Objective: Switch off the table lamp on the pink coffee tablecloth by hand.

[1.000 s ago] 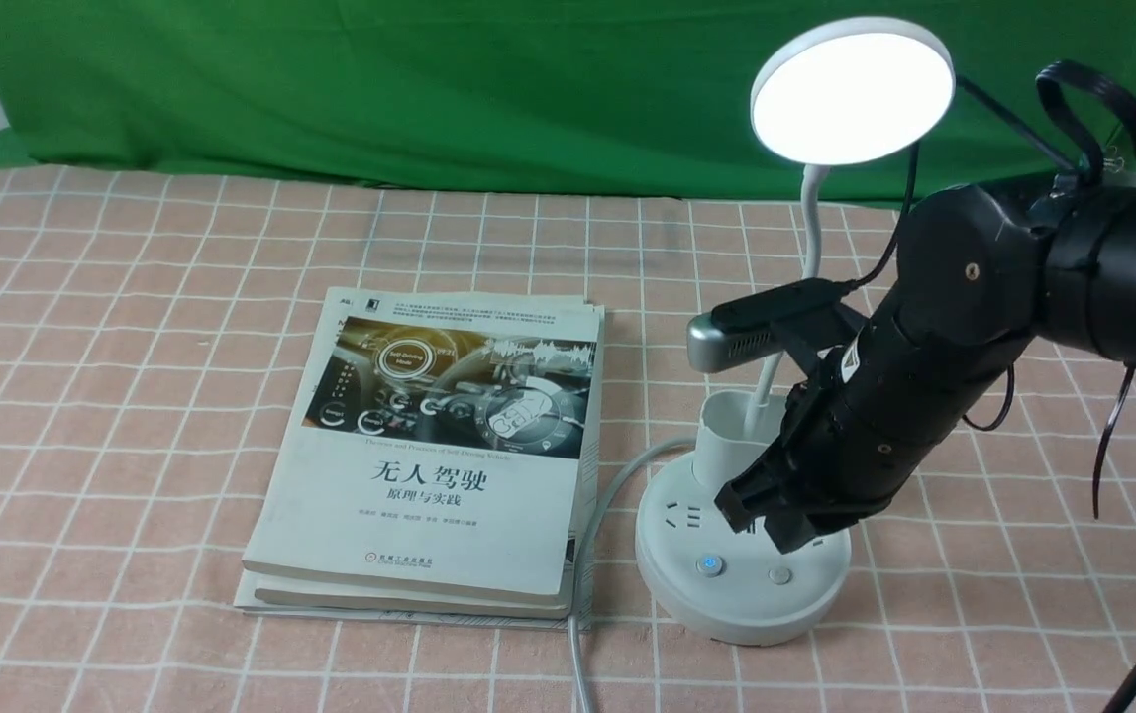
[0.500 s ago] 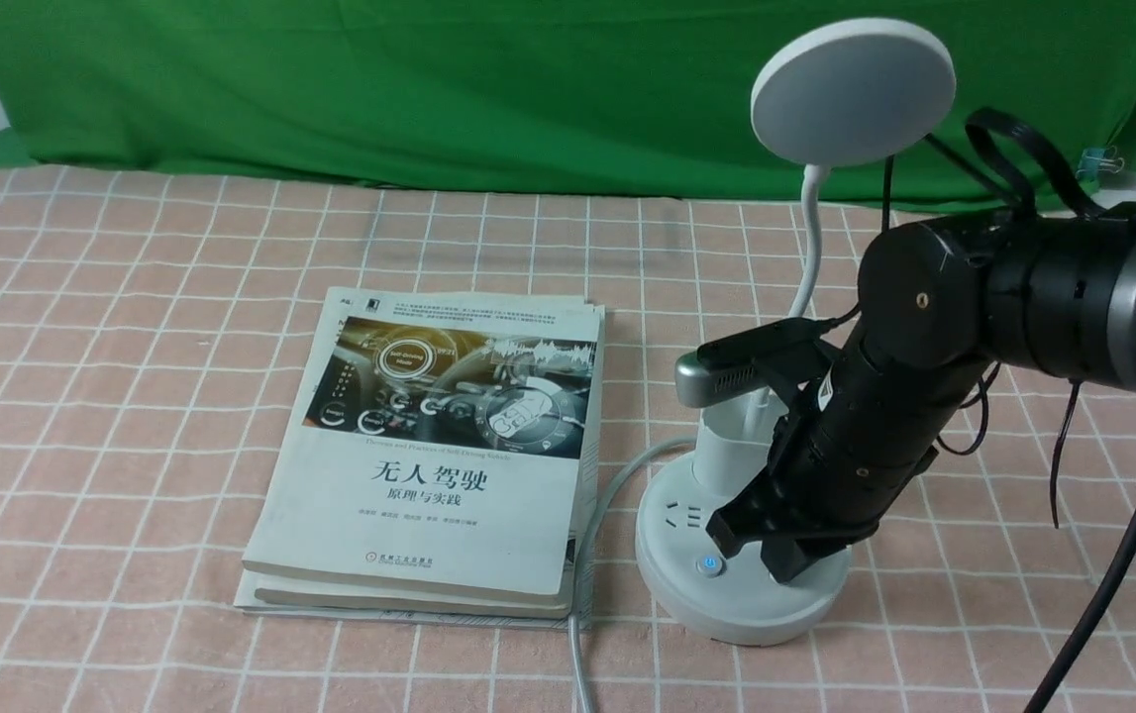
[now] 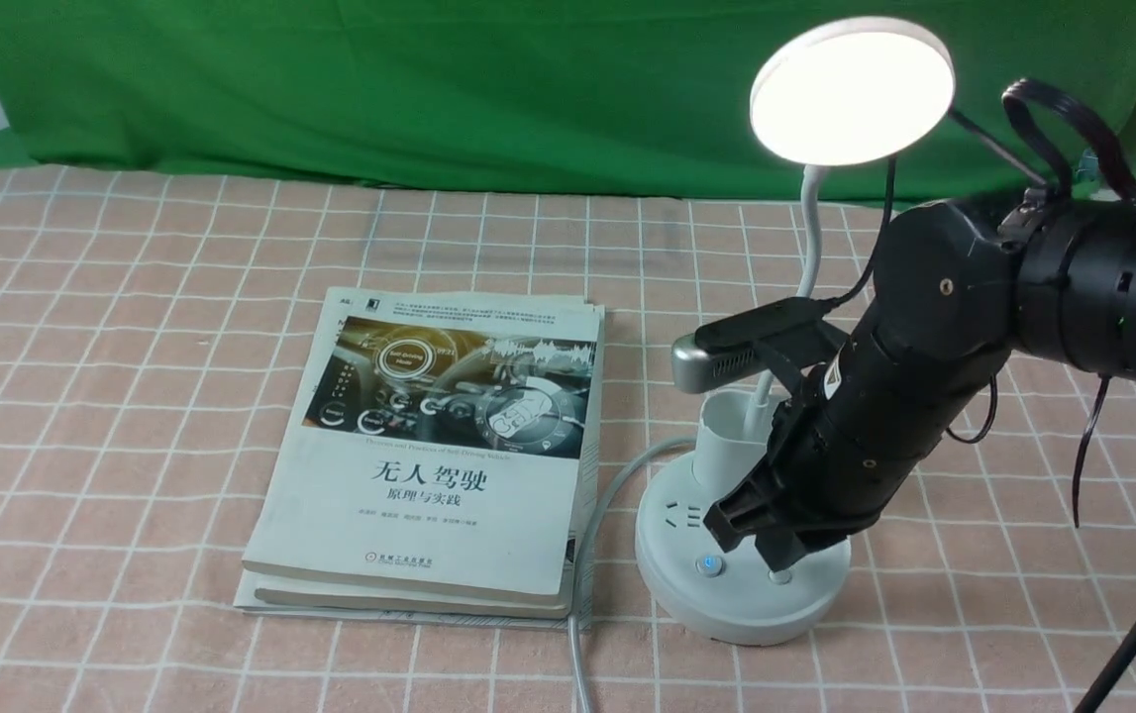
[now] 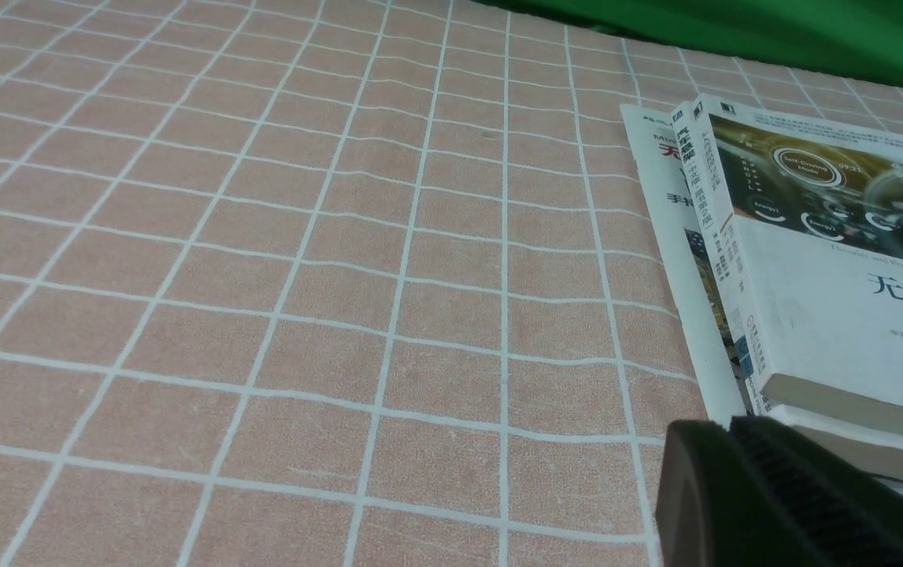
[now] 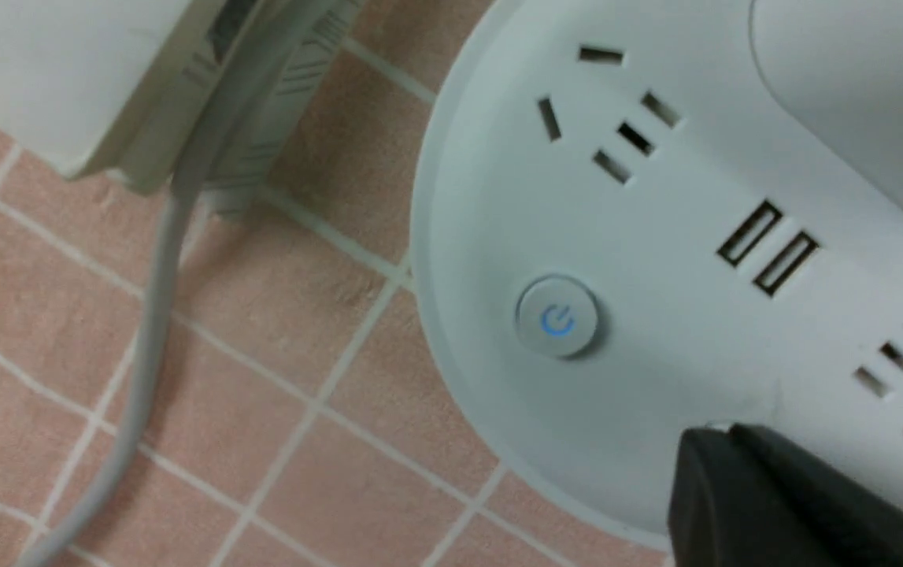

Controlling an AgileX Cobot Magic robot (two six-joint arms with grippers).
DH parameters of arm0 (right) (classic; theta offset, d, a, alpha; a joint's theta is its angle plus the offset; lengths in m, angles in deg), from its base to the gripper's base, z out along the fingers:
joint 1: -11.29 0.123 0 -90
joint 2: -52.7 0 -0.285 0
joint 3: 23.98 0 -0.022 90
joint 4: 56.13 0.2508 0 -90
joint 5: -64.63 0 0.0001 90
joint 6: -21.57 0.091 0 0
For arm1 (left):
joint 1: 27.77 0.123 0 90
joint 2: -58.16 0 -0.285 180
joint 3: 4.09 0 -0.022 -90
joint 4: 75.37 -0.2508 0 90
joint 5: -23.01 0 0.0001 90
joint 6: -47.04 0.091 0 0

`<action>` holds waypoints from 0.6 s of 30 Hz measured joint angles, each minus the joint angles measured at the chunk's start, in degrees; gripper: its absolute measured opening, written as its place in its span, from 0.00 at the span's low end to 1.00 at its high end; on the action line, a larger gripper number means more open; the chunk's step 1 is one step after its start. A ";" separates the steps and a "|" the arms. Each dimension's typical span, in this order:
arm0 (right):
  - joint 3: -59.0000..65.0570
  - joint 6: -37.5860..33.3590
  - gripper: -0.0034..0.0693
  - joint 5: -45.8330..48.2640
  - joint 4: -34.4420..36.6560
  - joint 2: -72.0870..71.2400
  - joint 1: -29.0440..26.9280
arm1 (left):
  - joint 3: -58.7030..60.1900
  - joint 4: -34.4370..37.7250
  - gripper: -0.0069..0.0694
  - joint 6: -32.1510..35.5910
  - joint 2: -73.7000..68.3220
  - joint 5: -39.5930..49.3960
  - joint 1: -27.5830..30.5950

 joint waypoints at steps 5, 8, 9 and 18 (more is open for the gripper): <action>-0.18 0.00 0.10 -0.10 0.00 2.49 0.00 | 0.00 0.00 0.10 0.00 0.00 0.00 0.00; -0.18 -0.06 0.10 -0.22 0.00 2.39 0.00 | 0.00 0.00 0.10 0.00 0.00 0.00 0.00; -0.18 -0.06 0.10 -0.22 0.00 2.39 0.00 | 0.00 0.00 0.10 0.00 0.00 0.00 0.00; -0.01 0.01 0.10 1.91 -1.32 -5.94 0.00 | 0.00 0.00 0.10 0.00 0.00 0.00 0.00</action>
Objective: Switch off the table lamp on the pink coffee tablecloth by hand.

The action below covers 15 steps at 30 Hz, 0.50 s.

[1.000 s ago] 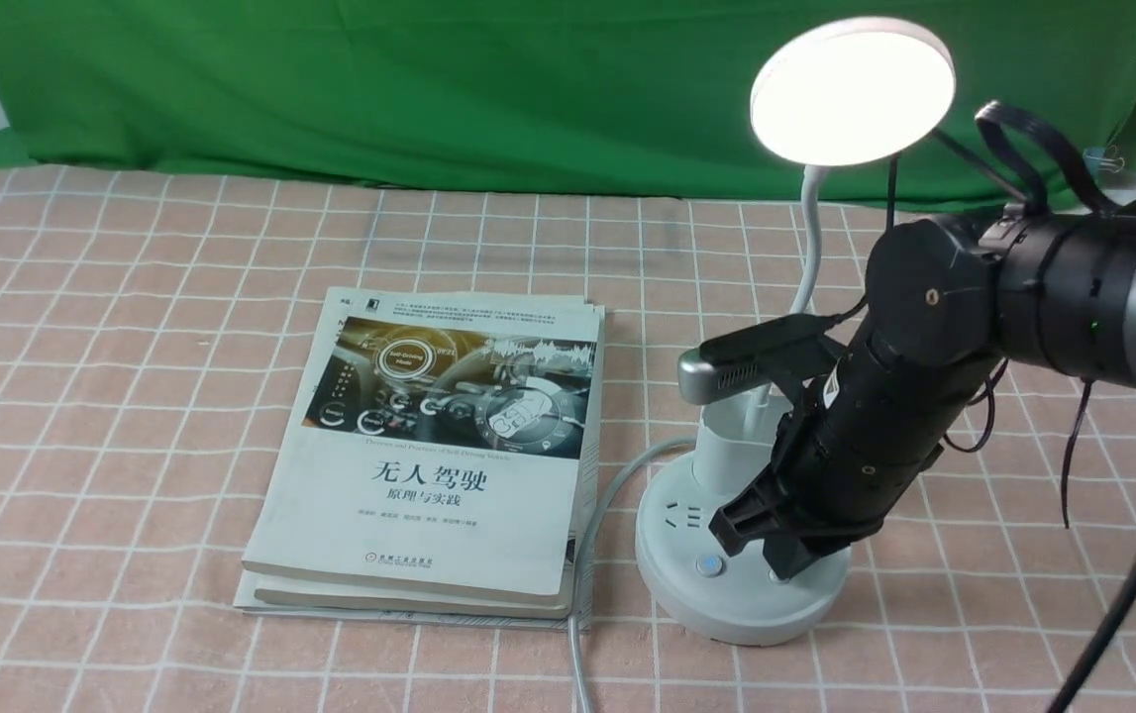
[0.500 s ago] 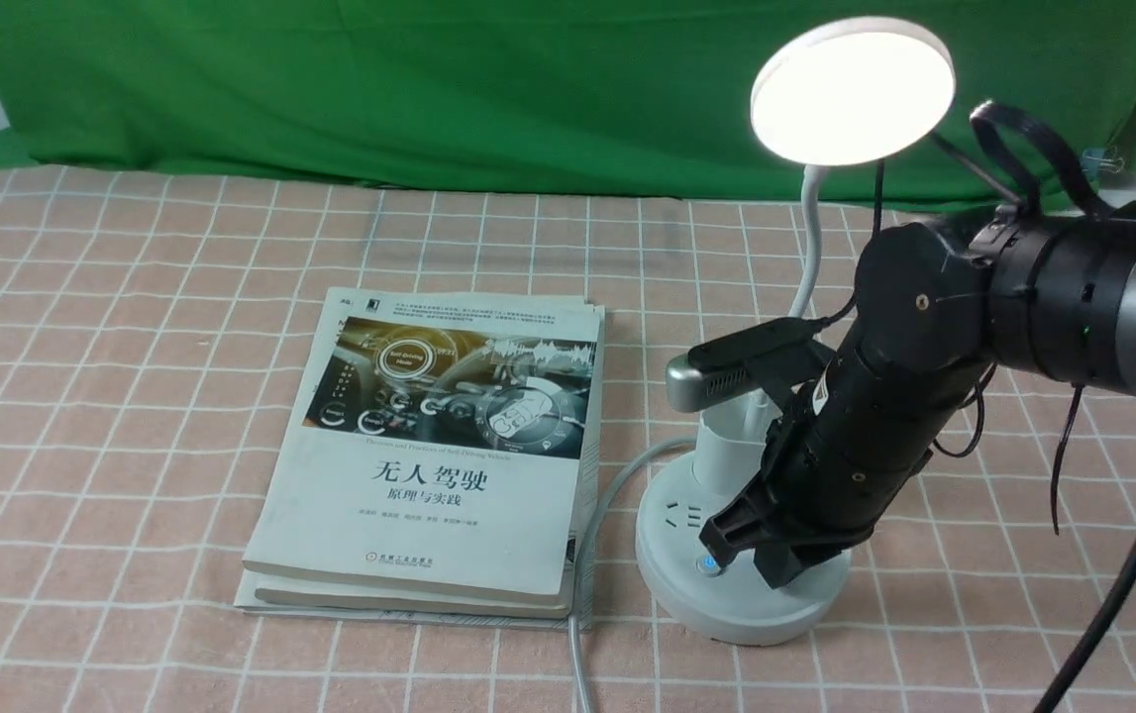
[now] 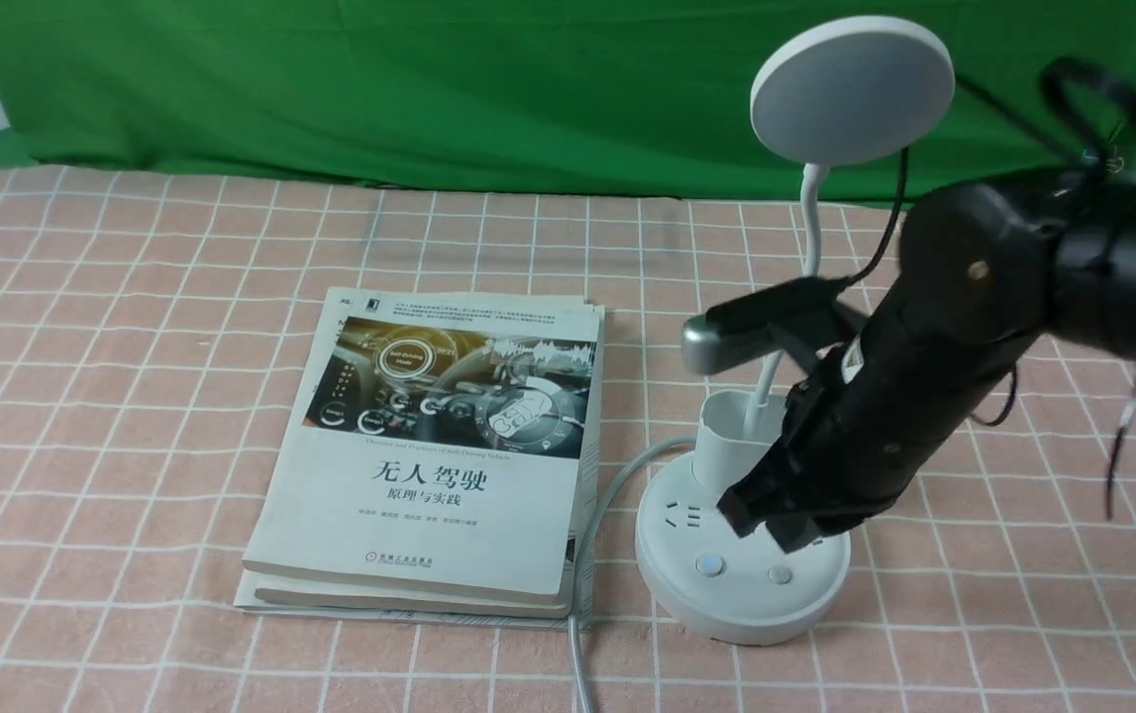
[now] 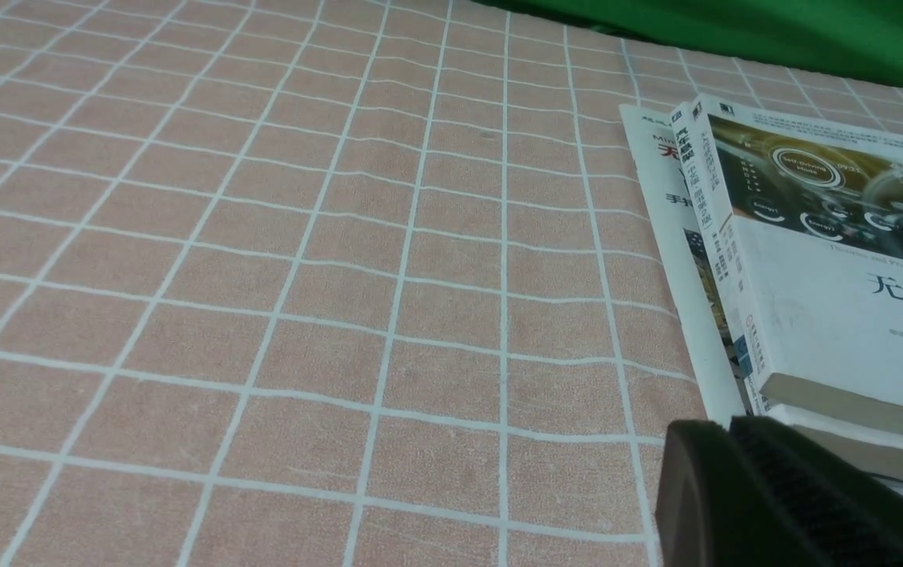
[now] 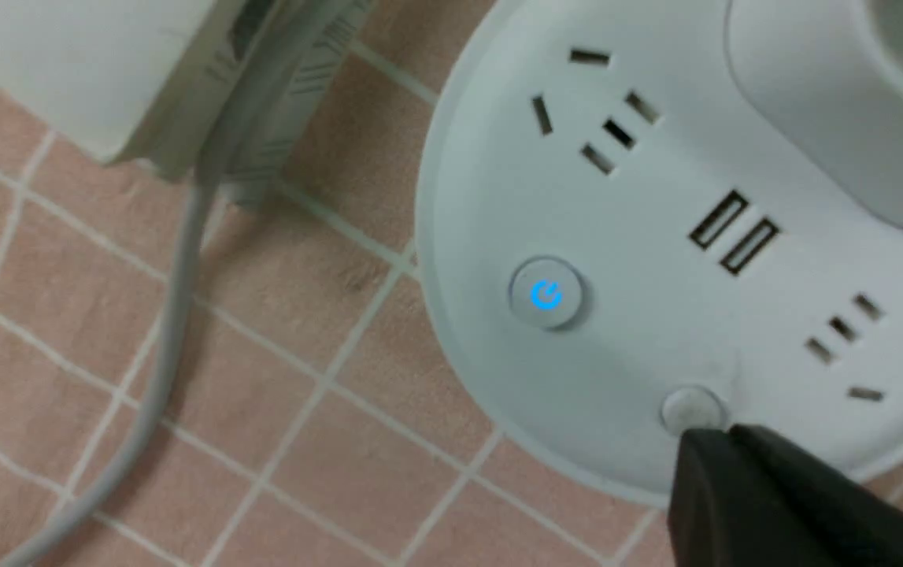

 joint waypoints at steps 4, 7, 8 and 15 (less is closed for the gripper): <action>1.42 0.23 0.11 1.71 -0.95 -5.32 0.00 | 0.00 0.00 0.10 0.00 0.00 0.00 0.00; 5.31 0.65 0.11 2.24 -1.19 -10.77 0.00 | 0.00 0.00 0.10 0.00 0.00 0.00 0.00; 8.30 1.00 0.11 2.24 -1.27 -14.80 0.00 | 0.00 0.00 0.10 0.00 0.00 0.00 0.00; 19.20 1.45 0.12 0.17 -1.37 -30.64 0.00 | 0.00 0.00 0.10 0.00 0.00 0.00 0.00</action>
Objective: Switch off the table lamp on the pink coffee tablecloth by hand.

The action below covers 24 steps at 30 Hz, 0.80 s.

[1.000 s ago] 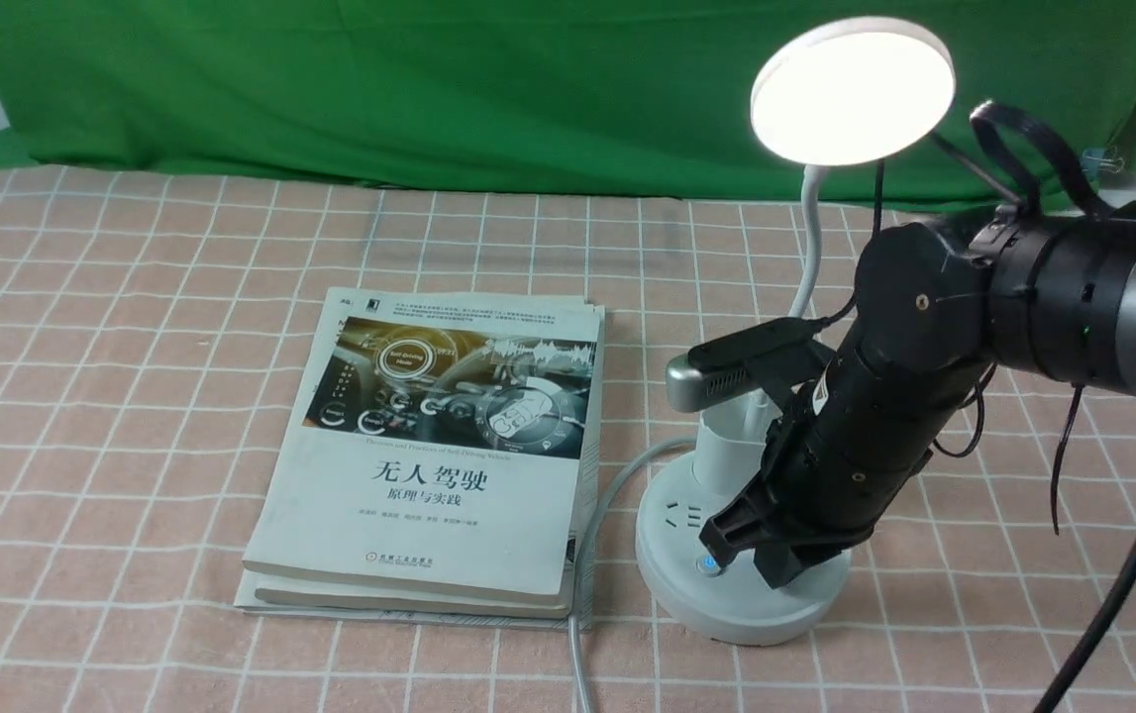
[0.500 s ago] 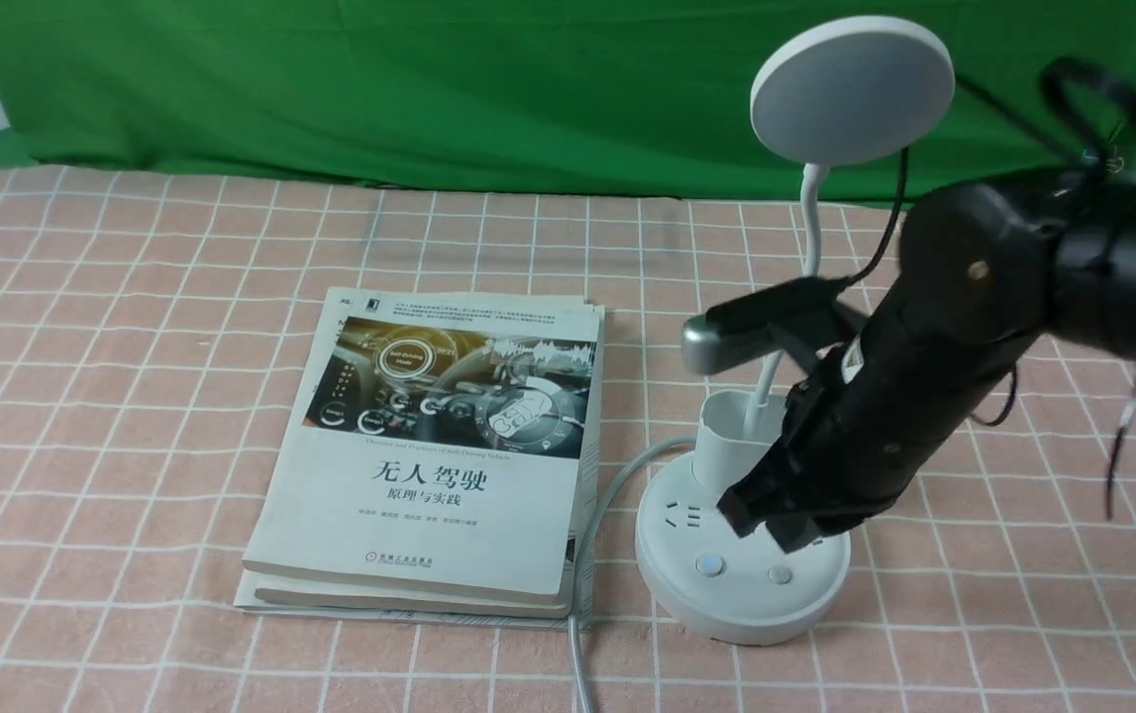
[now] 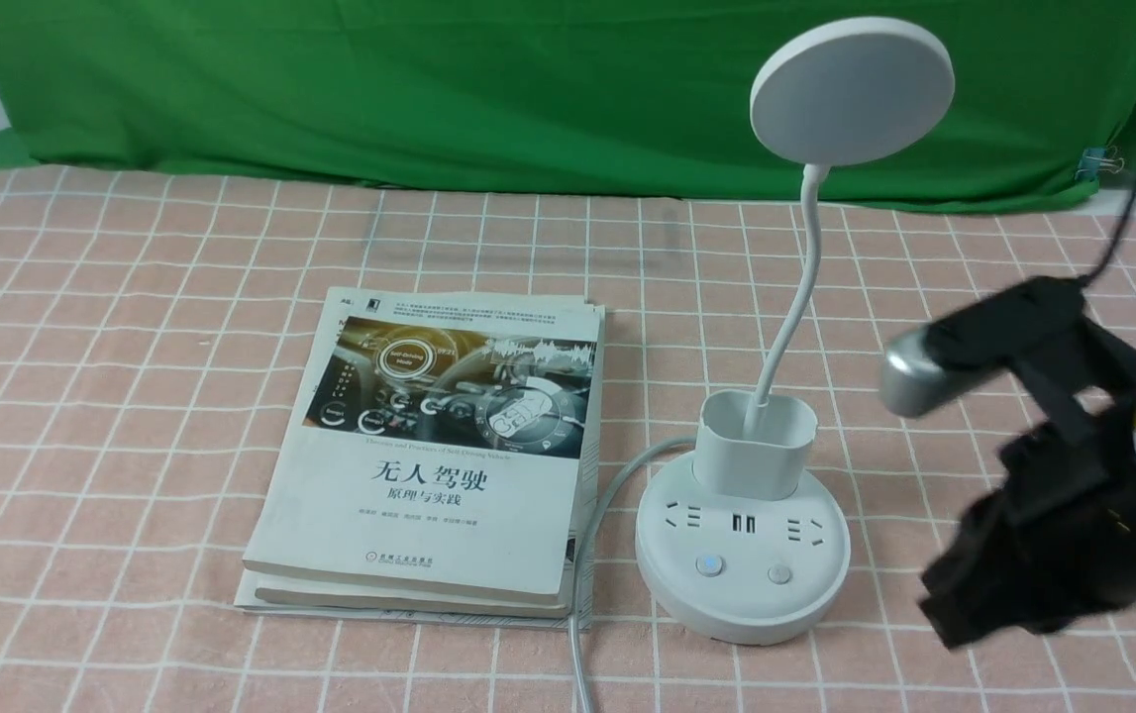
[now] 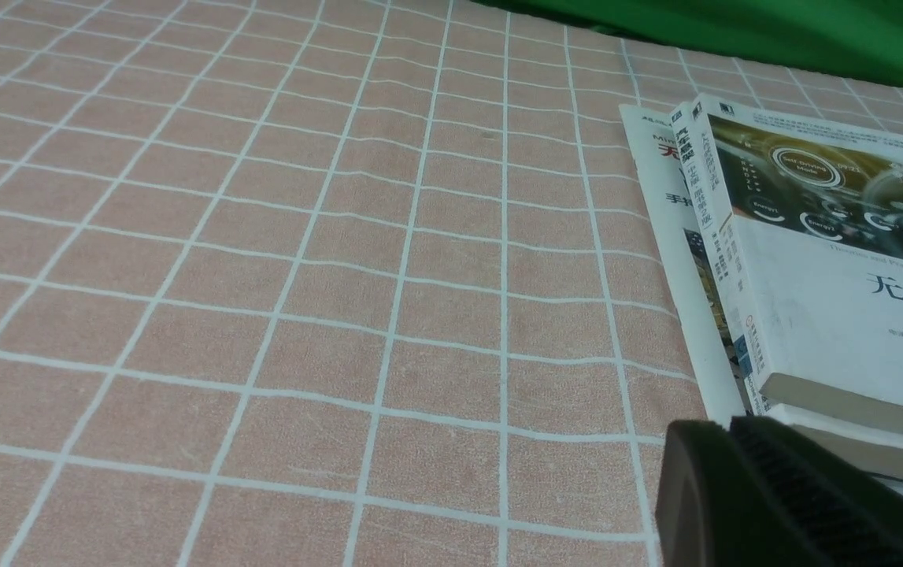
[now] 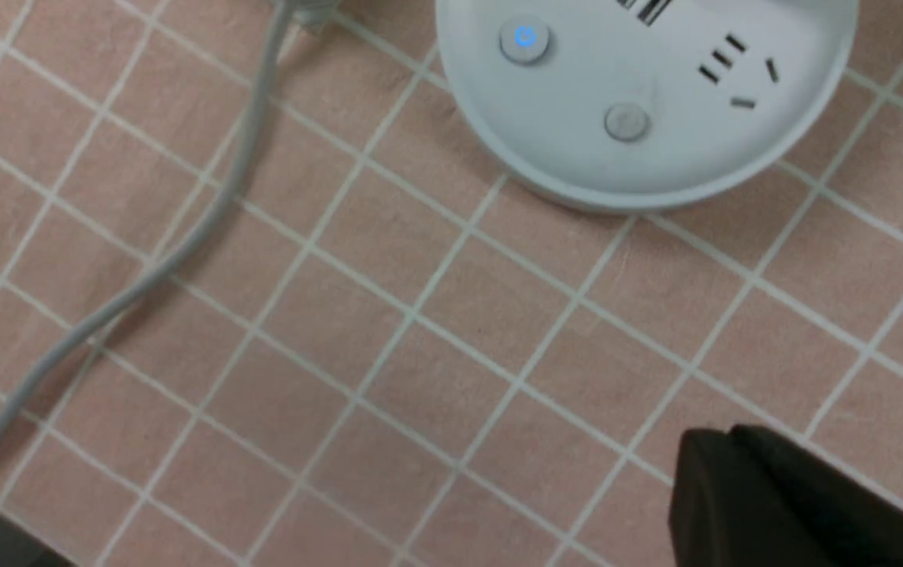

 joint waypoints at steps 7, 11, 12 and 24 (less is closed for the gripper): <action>3.68 0.07 0.15 -0.30 0.00 -11.68 0.00 | 0.00 0.00 0.10 0.00 0.00 0.00 0.00; 3.68 0.07 0.15 -1.25 0.00 -15.78 0.00 | 0.00 0.00 0.10 0.00 0.00 0.00 0.00; 3.68 0.07 0.15 -1.38 0.00 -16.51 0.00 | 0.00 0.00 0.10 0.00 0.00 0.00 0.00; 13.55 0.07 0.10 -9.99 -0.19 -26.94 -9.10 | 0.00 0.00 0.10 0.00 0.00 0.00 0.00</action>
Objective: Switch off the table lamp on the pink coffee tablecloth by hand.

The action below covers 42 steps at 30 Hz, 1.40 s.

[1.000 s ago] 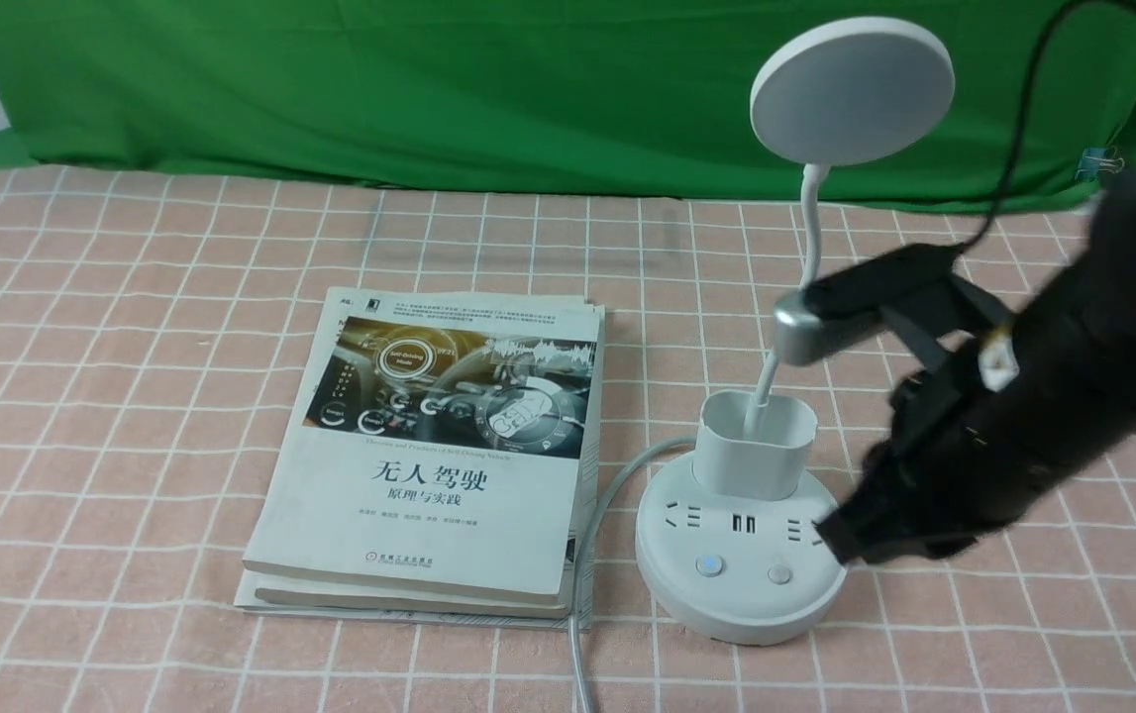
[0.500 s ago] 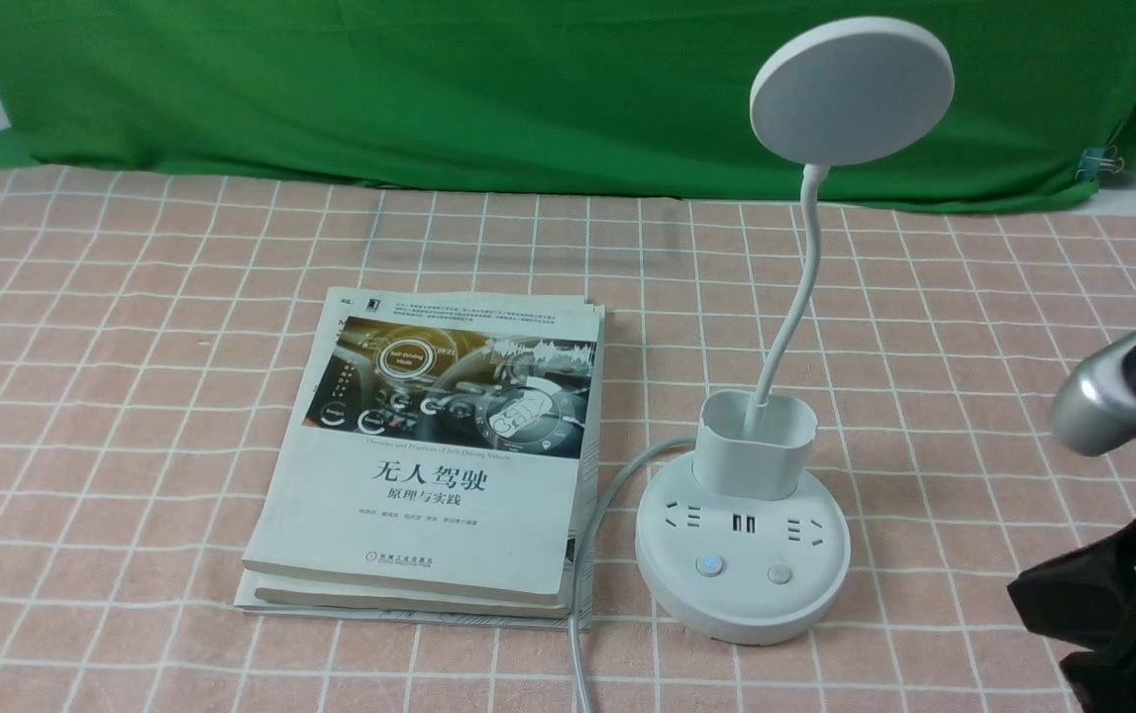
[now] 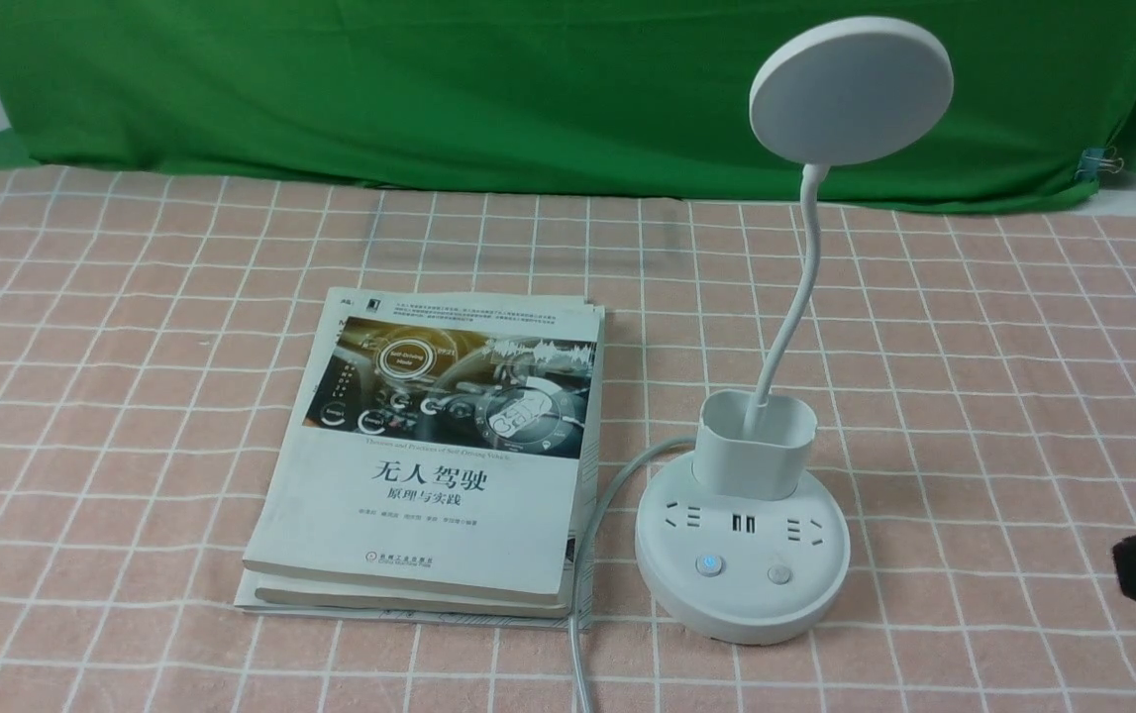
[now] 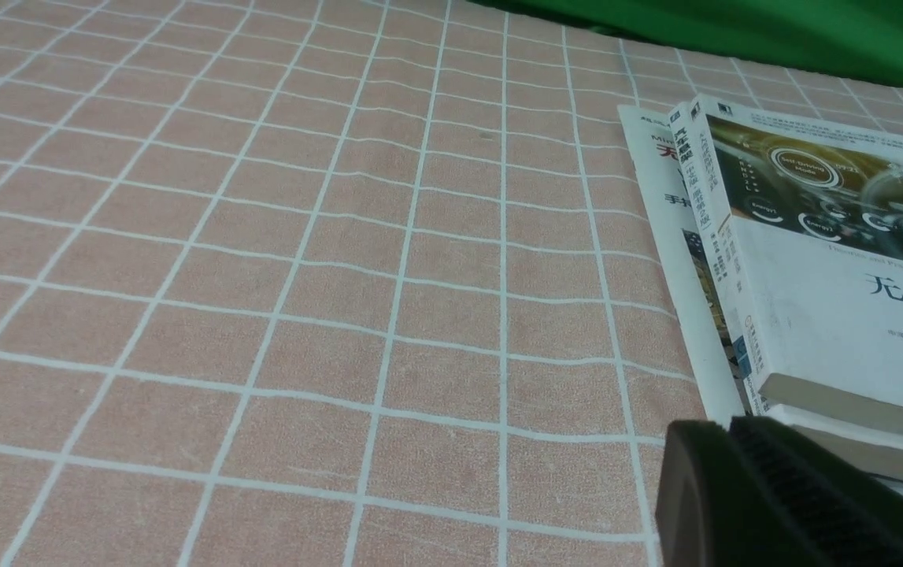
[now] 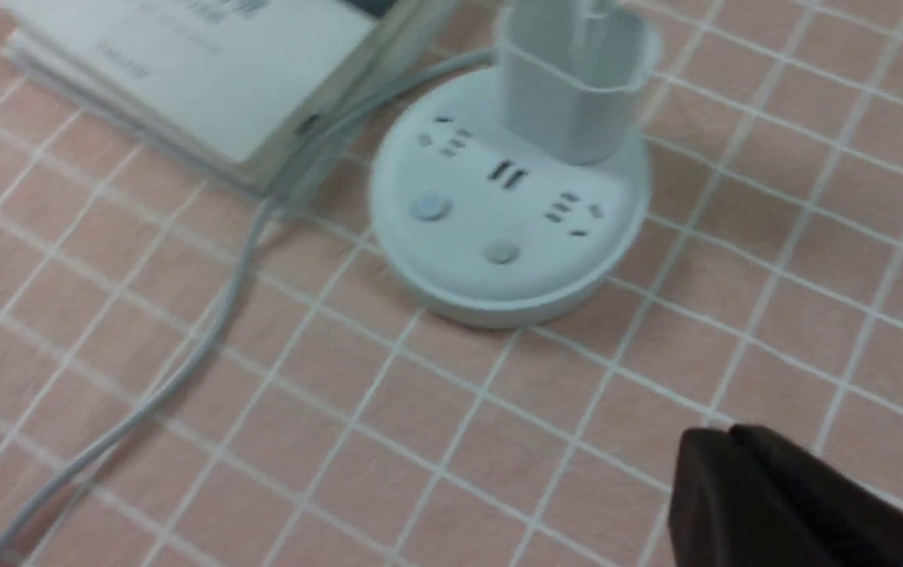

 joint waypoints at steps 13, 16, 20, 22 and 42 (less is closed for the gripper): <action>34.34 -1.46 0.10 -19.38 -4.58 -36.58 -16.76 | 0.00 0.00 0.10 0.00 0.00 0.00 0.00; 37.41 -1.46 0.10 -19.79 -4.83 -39.85 -16.89 | 0.00 0.00 0.10 0.00 0.00 0.00 0.00; 38.04 -1.46 0.10 -20.45 -4.90 -40.45 -16.89 | 0.00 0.00 0.10 0.00 0.00 0.07 0.00; 38.04 -1.46 0.10 -21.20 -4.90 -40.45 -16.89 | 0.00 0.00 0.10 0.00 0.00 0.07 0.00; 38.04 -1.46 0.13 -21.55 -4.90 -40.45 -16.89 | 0.00 0.00 0.10 0.00 0.00 0.07 0.00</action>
